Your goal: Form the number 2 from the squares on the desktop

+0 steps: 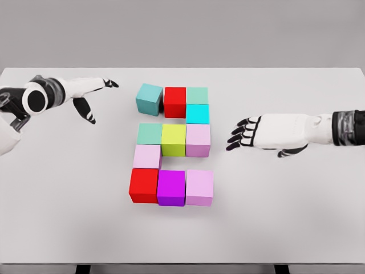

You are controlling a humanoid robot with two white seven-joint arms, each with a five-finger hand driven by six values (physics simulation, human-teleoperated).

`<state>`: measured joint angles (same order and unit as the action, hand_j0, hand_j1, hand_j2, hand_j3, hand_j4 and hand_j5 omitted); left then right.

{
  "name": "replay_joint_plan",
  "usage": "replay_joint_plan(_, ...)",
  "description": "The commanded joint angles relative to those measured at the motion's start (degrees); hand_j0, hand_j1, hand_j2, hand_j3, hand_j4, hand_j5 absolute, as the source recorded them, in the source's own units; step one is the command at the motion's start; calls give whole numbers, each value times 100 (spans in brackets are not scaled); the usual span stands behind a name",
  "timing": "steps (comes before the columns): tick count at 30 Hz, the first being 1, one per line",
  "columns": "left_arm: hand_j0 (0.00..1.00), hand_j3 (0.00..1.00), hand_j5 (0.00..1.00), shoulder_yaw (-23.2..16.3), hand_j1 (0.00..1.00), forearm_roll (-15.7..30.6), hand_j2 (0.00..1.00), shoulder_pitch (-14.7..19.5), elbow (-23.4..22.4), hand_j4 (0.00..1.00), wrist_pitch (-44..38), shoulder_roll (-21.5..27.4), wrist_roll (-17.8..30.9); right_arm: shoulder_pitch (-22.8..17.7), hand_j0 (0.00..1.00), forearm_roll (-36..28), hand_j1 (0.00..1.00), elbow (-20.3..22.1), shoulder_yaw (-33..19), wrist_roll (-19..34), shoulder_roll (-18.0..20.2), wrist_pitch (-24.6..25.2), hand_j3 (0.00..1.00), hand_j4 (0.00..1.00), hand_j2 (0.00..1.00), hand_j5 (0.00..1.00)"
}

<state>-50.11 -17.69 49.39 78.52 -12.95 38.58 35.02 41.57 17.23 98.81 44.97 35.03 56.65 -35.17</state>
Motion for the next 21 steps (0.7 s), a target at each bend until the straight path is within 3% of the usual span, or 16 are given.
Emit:
replay_joint_plan(1, 100, 100, 100, -165, 100, -182, 100, 0, -21, 100, 1101, 141, -2, 0, 100, -421, 100, -265, -866, -3, 364, 17, 100, 100, 100, 100)
replay_joint_plan(3, 100, 100, 100, -192, 100, -393, 100, 9, -21, 100, 1506, 124, -2, -272, 100, -1441, 100, -626, -1165, -3, 540, 17, 100, 100, 100, 100)
replay_joint_plan(6, 100, 100, 100, -192, 100, -455, 100, 35, -197, 100, 1506, 97, -2, -694, 100, -1653, 100, -381, -1340, -3, 532, 17, 100, 100, 100, 100)
replay_joint_plan(8, 100, 100, 100, -218, 100, -560, 100, 44, -469, 100, 1514, 53, -2, -2099, 100, -2092, 100, -441, -2807, -3, 286, 17, 100, 100, 100, 100)
replay_joint_plan(9, 100, 100, 100, -227, 100, -569, 100, 44, -505, 100, 1532, 53, -2, -2757, 100, -2547, 100, -678, -3317, -3, 180, 17, 100, 100, 100, 100)
replay_joint_plan(10, 100, 100, 100, -236, 100, -578, 100, 44, -505, 100, 1550, 53, -2, -3041, 100, -2812, 100, -889, -3380, -3, 206, 17, 100, 100, 100, 100)
replay_joint_plan(13, 100, 100, 100, -314, 100, -692, 100, 114, -514, 100, 1672, 45, -2, -3401, 100, -2963, 100, -1294, -3336, -3, 189, 17, 100, 100, 100, 100)
replay_joint_plan(14, 100, 100, 100, -551, 100, -657, 100, 307, -566, 100, 1865, 53, -2, -3647, 100, -2954, 100, -1373, -3328, -3, 136, 17, 100, 100, 100, 100)
replay_joint_plan(18, 100, 100, 100, -1342, 100, -209, 100, 975, -1251, 100, 2903, 71, -2, -3630, 100, -2919, 100, -1435, -3152, -3, 118, 17, 100, 100, 100, 100)
replay_joint_plan(21, 100, 100, 100, -2124, 100, 327, 100, 1432, -1366, 100, 2938, 80, -2, -3630, 100, -2875, 100, -1364, -3011, -3, 180, 17, 100, 100, 100, 100)
